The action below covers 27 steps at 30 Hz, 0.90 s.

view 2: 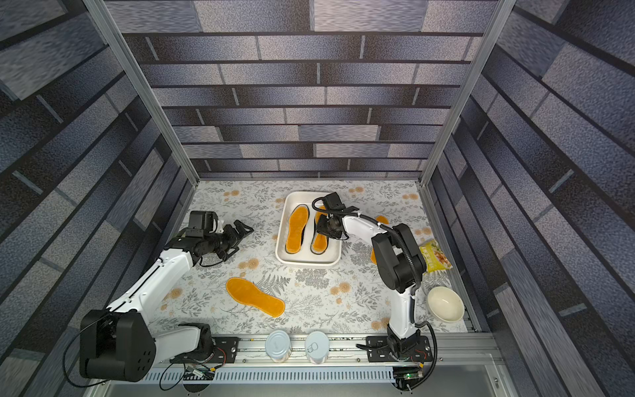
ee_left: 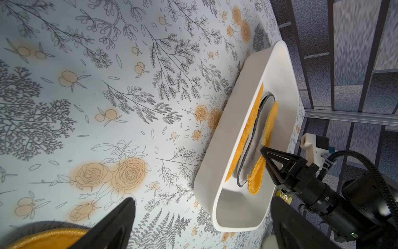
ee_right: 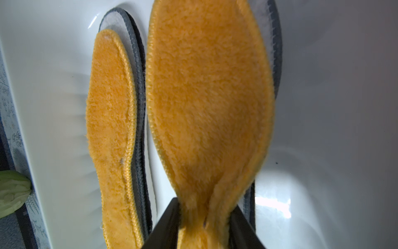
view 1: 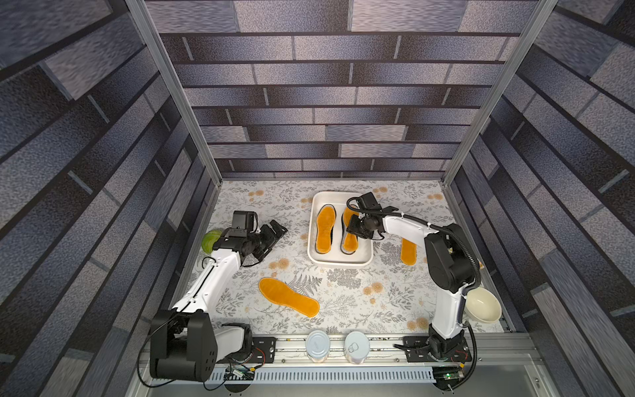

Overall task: Put the insoles into the storage box
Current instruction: Place the insole in the storage box.

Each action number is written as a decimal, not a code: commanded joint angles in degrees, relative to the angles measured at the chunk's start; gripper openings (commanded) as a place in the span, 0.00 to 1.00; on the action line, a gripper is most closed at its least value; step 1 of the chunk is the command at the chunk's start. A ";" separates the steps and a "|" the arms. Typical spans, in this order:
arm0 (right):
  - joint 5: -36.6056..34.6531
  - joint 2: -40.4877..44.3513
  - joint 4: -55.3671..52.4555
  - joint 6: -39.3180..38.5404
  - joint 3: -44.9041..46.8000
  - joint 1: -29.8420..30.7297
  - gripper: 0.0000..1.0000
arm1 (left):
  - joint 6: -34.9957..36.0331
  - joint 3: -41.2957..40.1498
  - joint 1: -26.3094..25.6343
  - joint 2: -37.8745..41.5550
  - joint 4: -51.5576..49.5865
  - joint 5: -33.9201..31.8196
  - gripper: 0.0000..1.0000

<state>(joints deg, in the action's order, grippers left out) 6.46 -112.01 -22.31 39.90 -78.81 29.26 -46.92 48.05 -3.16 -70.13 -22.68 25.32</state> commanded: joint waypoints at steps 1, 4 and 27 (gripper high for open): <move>0.00 -0.73 -1.40 -0.11 -1.89 0.47 0.39 | 0.62 -0.59 0.52 1.66 -0.14 0.61 1.00; 0.09 -0.51 -1.50 -0.24 -1.88 0.40 0.45 | 0.62 -0.44 0.52 1.66 -0.09 0.61 1.00; 2.18 1.89 -3.65 -1.51 -1.67 0.98 0.64 | 0.62 -0.57 0.61 1.91 -0.69 0.31 1.00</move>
<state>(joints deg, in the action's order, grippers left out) 7.99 -111.96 -23.18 39.51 -79.57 29.69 -46.92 48.05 -2.90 -69.80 -22.70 25.47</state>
